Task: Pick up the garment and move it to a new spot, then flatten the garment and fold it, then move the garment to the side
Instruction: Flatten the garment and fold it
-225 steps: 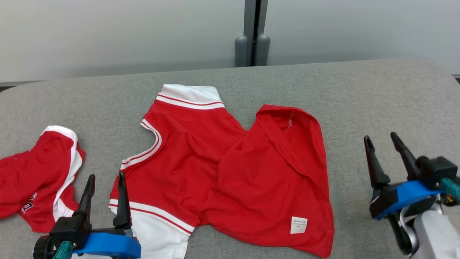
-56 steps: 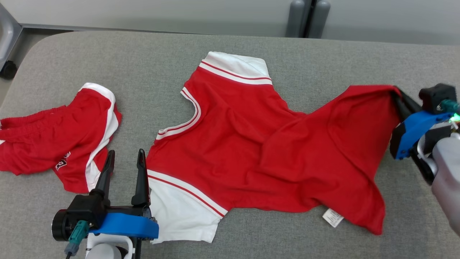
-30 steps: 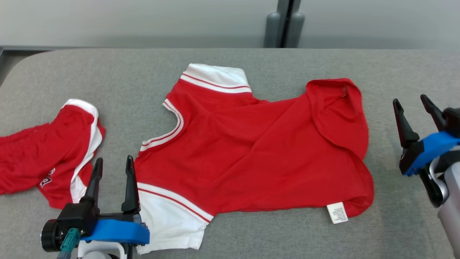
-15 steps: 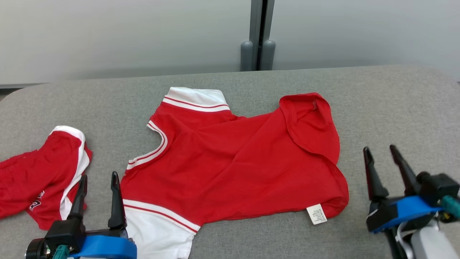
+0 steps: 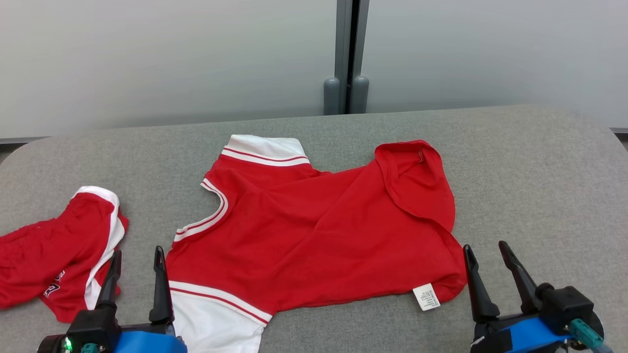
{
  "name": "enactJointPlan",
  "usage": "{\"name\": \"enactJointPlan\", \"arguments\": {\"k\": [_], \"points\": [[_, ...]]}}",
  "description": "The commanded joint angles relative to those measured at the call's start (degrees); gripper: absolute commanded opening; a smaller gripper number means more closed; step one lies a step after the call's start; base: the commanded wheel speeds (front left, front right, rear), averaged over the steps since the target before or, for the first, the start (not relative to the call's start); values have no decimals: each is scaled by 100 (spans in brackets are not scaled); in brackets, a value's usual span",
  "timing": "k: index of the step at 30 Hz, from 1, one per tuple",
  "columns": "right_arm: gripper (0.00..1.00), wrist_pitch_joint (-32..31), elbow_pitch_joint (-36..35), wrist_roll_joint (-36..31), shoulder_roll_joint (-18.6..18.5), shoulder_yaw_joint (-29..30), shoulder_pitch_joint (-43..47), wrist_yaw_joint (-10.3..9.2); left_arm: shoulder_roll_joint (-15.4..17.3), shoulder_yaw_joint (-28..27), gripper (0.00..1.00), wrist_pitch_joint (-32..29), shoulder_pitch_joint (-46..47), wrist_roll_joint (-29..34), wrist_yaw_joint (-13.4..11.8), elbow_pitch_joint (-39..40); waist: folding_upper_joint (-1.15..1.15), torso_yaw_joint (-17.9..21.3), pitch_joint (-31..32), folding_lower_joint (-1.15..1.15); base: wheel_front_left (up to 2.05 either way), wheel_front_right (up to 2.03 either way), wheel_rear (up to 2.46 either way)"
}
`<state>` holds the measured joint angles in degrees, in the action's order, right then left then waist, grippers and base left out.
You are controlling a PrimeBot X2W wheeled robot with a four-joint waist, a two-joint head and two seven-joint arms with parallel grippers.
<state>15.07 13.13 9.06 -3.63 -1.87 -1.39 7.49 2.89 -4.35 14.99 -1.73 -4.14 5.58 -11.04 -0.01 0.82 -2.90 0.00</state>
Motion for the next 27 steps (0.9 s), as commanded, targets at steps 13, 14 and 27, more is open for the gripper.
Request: {"name": "enactJointPlan", "arguments": {"k": [13, 14, 27], "points": [[100, 13, -104, -56, 76, -16, 282, 1, -1, 113, 100, 27, -108, -17, -100, 28, 1, -25, 99, 0, 0, 0, 0], [100, 13, -88, -60, 76, -17, 279, 1, -1, 115, 100, 27, -115, -22, -100, 21, 1, -24, 106, 0, 0, 0, 0], [100, 13, 209, -42, 75, 7, 238, 1, -1, 138, 100, 27, -162, -97, -65, -169, 1, -27, 105, 0, 0, 0, 0]]}}
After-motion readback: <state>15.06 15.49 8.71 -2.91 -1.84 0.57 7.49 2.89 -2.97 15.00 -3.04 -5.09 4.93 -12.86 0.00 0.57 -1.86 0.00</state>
